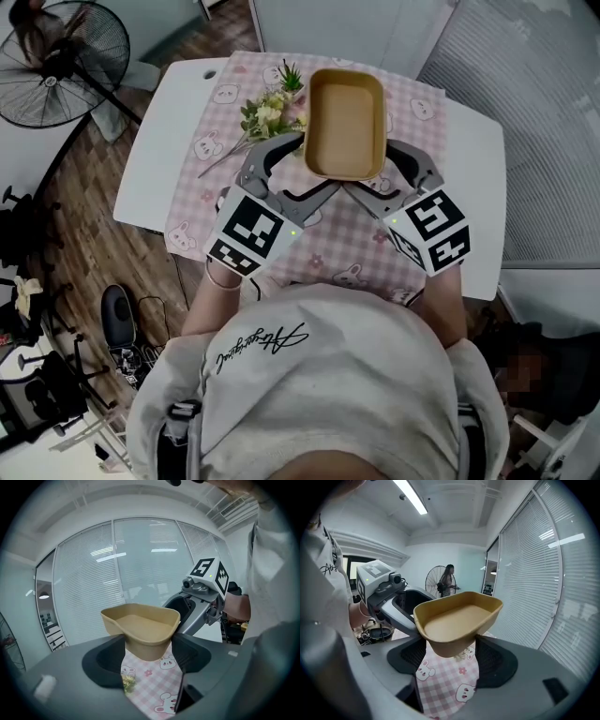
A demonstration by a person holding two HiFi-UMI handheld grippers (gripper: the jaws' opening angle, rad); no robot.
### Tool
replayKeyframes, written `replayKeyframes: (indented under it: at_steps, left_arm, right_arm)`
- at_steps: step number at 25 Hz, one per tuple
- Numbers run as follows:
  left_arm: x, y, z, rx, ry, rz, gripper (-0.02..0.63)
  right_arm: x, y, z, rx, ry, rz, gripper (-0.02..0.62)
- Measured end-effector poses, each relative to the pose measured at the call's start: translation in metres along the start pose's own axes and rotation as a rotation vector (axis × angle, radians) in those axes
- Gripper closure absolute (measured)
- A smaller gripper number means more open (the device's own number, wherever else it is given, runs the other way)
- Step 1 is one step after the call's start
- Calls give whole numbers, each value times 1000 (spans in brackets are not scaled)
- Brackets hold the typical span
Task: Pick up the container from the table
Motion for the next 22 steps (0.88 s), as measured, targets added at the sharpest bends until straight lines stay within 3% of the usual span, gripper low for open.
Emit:
replayKeyframes:
  at_steps: [22]
  left_arm:
    - [-3,-5,6,-19,-2,-22,302]
  right_arm:
    - [-2,10,0,-10,17,-48,273]
Point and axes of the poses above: the fingertips, and each gripper's own axes: y backward along the fingers, x to its left, z out of its top, the point moved 8 cm from there along y, backward along the fingers, and after that the axes turned 10 degrees about -z, right-handed, at the moved point
